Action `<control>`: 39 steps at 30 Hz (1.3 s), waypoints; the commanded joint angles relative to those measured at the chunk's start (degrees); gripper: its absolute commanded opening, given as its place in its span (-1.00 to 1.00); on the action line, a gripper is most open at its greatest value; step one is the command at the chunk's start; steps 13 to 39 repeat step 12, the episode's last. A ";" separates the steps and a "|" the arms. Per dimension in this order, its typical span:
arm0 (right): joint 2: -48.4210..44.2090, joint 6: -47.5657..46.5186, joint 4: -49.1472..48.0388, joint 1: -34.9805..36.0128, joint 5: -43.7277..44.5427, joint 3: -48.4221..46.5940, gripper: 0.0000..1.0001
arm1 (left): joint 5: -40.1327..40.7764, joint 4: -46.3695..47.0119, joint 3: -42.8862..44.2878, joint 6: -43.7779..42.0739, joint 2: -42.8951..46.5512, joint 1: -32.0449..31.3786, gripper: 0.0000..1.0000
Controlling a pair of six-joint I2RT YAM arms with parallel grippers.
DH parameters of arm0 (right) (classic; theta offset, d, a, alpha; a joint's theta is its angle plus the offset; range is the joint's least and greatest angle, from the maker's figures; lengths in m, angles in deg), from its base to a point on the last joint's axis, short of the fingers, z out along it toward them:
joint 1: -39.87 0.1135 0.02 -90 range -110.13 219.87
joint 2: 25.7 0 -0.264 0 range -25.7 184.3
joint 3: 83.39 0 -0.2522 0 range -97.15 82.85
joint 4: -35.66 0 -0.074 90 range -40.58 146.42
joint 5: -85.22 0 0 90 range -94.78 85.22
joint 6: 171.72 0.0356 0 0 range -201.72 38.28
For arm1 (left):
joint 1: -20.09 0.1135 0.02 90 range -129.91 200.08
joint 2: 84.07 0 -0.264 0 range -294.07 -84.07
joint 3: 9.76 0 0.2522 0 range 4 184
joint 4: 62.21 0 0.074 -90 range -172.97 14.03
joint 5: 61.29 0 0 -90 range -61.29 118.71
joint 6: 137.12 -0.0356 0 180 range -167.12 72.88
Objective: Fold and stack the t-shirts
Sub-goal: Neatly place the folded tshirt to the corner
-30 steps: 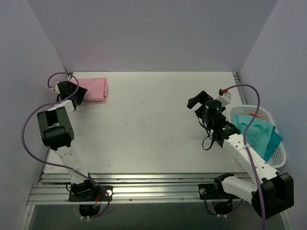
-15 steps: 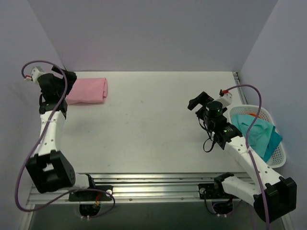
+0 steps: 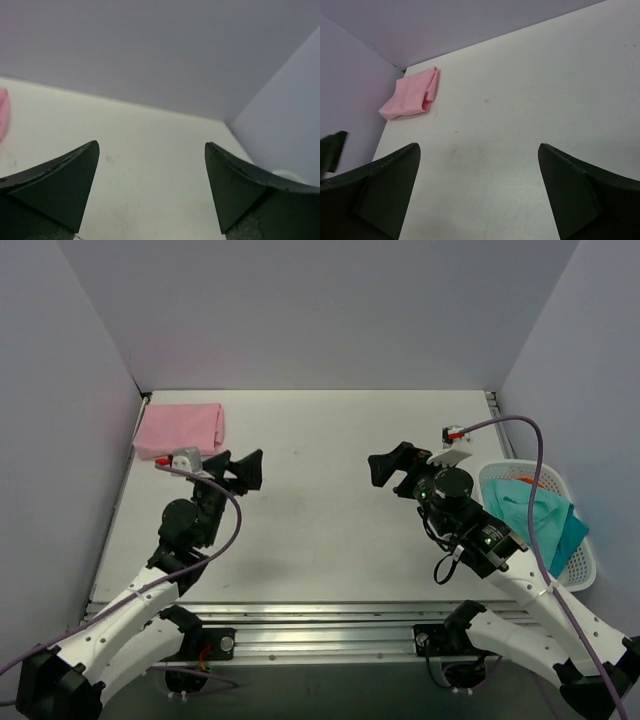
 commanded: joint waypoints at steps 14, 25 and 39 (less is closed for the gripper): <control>0.38 -4.40 0.81 2.21 4.16 1.29 1.00 | 22.77 -34.42 24.25 -4.68 -12.97 -12.93 0.71; 0.38 -4.40 0.81 2.21 4.16 1.29 1.00 | 22.77 -34.42 24.25 -4.68 -12.97 -12.93 0.71; 0.38 -4.40 0.81 2.21 4.16 1.29 1.00 | 22.77 -34.42 24.25 -4.68 -12.97 -12.93 0.71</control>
